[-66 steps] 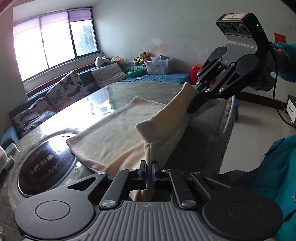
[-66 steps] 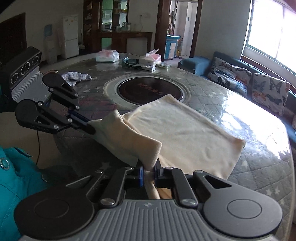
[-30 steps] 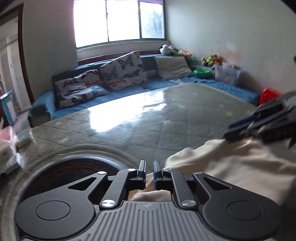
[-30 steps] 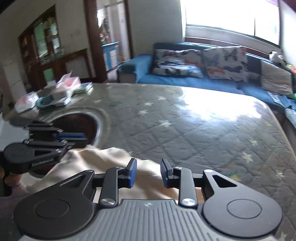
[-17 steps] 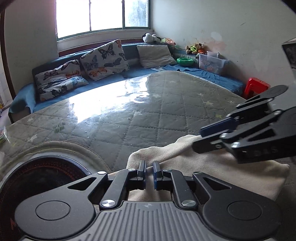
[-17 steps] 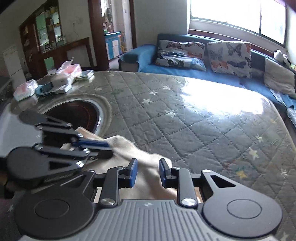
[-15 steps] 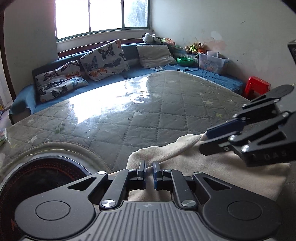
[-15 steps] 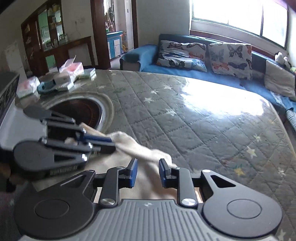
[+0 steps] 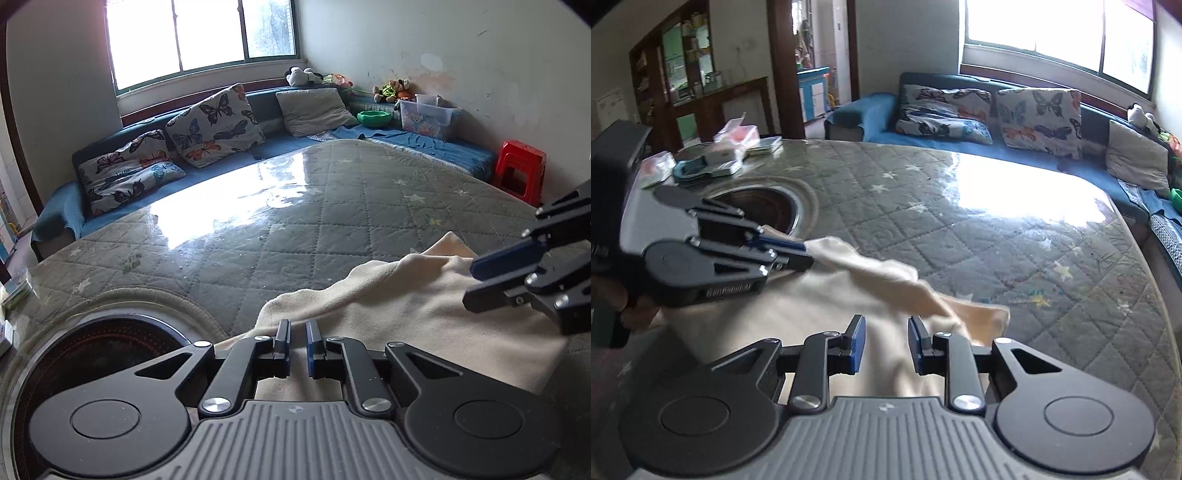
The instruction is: Fold clothes
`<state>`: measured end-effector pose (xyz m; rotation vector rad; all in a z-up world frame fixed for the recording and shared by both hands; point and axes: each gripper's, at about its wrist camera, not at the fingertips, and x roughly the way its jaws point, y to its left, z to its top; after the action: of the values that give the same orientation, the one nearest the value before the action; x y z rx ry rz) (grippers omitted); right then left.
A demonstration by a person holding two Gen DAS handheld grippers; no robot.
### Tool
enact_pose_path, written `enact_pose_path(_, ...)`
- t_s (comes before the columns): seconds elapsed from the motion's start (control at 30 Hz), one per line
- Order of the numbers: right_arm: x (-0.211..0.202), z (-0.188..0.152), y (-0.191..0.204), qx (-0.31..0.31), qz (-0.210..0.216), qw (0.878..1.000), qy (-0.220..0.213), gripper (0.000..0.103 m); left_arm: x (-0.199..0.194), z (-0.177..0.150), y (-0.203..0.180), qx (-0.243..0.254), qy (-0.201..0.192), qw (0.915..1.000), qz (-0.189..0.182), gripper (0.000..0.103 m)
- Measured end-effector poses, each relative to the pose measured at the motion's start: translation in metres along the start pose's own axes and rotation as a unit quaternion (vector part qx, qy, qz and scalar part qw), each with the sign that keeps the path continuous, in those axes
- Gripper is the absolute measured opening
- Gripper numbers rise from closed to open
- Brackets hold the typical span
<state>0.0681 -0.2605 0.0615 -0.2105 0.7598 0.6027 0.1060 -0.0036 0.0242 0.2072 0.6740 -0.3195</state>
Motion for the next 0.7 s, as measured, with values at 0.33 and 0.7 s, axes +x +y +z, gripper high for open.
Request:
enact_pose_path(0.33,-0.032,-0.032,-0.002,0.008,-0.025,0.999,-0.021,0.024,-0.064,-0.034,-0.012,0.002,-0.030,0.9995,-0.013,0.011)
enact_pose_path(0.7,-0.035,-0.066,0.009,-0.019,-0.028,0.999,0.005,0.024,-0.064,-0.062,-0.029,-0.010,-0.012,0.9987,-0.049,0.009)
